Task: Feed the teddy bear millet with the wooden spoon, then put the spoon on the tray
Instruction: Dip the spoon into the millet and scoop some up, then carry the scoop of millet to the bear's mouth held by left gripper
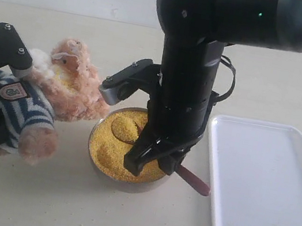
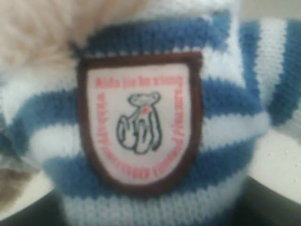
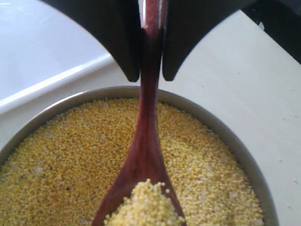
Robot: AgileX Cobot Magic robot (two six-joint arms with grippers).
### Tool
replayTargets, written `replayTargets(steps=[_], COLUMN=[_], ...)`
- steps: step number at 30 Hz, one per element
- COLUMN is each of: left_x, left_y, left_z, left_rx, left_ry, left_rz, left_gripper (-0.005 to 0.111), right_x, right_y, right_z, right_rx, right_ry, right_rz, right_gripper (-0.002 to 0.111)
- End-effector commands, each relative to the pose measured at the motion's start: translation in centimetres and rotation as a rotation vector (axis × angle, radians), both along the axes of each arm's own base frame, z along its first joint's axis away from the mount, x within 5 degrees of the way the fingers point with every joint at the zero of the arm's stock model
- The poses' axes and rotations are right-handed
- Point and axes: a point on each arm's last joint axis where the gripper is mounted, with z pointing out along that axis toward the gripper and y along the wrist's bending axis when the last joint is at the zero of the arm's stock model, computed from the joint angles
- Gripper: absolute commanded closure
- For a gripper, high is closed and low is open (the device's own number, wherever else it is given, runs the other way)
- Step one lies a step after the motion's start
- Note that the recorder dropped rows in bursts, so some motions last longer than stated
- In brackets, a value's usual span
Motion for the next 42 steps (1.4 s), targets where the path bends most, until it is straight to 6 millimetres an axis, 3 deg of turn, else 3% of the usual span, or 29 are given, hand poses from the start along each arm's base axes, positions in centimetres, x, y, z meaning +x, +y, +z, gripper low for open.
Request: replayTargets(steps=[1, 7, 13, 27, 42], left_x=[-0.1, -0.1, -0.2, -0.1, 0.0], left_y=[-0.2, -0.2, -0.4, -0.5, -0.5], left_z=[0.2, 0.2, 0.2, 0.2, 0.2], left_rx=[-0.023, -0.025, -0.048, -0.061, -0.065], left_ry=[-0.015, -0.01, -0.005, -0.013, -0.02], left_rz=[0.015, 0.018, 0.023, 0.009, 0.006], left_gripper=[0.103, 0.103, 0.103, 0.103, 0.103], right_x=[-0.2, -0.4, -0.7, -0.5, 0.7], right_y=[0.0, 0.0, -0.2, 2.8, 7.5], right_z=[0.7, 1.1, 2.9, 6.9, 6.3], right_rx=[0.059, 0.081, 0.124, 0.253, 0.312], right_ry=[0.036, 0.043, 0.013, -0.06, -0.041], right_rz=[-0.02, -0.03, -0.068, -0.1, -0.095], right_gripper=[0.109, 0.109, 0.109, 0.109, 0.109])
